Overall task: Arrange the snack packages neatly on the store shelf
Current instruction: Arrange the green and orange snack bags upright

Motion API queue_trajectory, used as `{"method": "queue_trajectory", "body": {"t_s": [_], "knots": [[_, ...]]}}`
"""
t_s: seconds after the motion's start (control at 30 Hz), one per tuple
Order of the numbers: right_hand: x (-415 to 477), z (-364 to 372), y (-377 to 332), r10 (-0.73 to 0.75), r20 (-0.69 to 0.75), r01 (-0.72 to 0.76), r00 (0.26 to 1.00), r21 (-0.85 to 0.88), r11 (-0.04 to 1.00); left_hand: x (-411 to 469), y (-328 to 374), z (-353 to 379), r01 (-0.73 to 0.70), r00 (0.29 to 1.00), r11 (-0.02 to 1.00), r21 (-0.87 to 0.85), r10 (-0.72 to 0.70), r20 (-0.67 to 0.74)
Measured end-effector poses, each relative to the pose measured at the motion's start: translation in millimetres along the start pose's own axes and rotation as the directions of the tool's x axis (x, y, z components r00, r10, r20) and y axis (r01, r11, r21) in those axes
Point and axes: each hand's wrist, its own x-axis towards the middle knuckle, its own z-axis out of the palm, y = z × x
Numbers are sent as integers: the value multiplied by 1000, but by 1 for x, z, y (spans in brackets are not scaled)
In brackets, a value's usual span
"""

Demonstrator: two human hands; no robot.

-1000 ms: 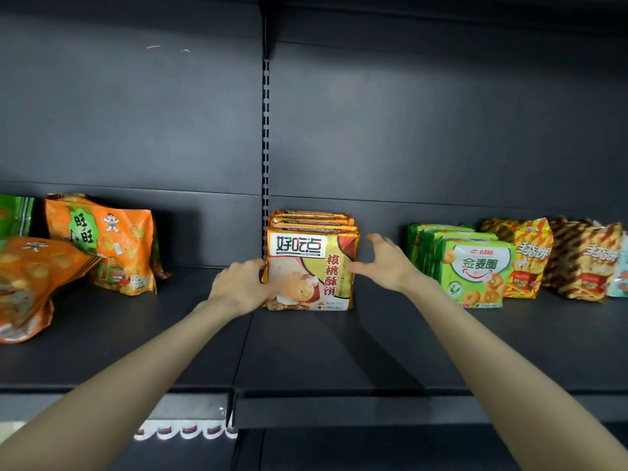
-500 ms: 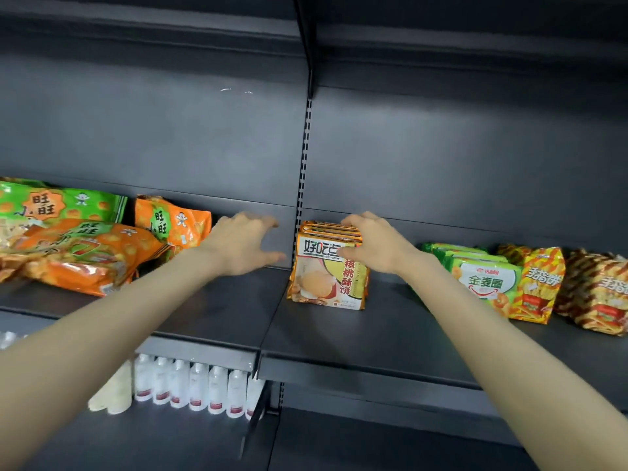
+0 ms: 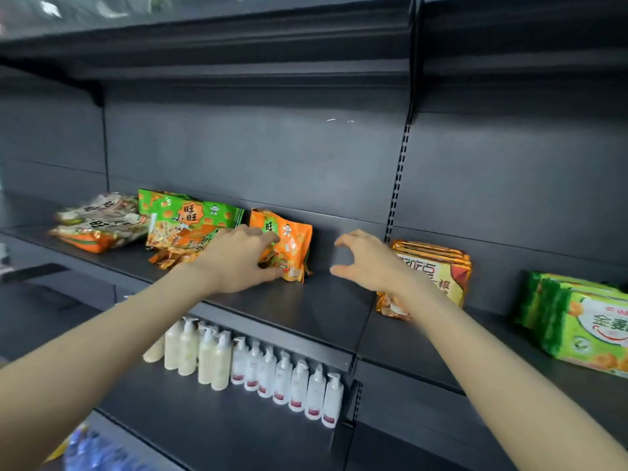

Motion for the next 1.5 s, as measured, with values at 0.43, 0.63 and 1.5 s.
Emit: {"method": "queue_trajectory", "body": {"t_s": [0.43,0.63,1.5], "knots": [[92,72,-122,8,-15,-7,1000,58,998,-25,-172,21,76,996,995,-69,-73,55],[120,106,-144,98,18,-99,995,73,992,-21,-229,58,77,993,984,-162,-60,104],[254,208,-93,503,290,-576,814,519,632,109,-309,185,465,880,724,-510,-313,358]]}}
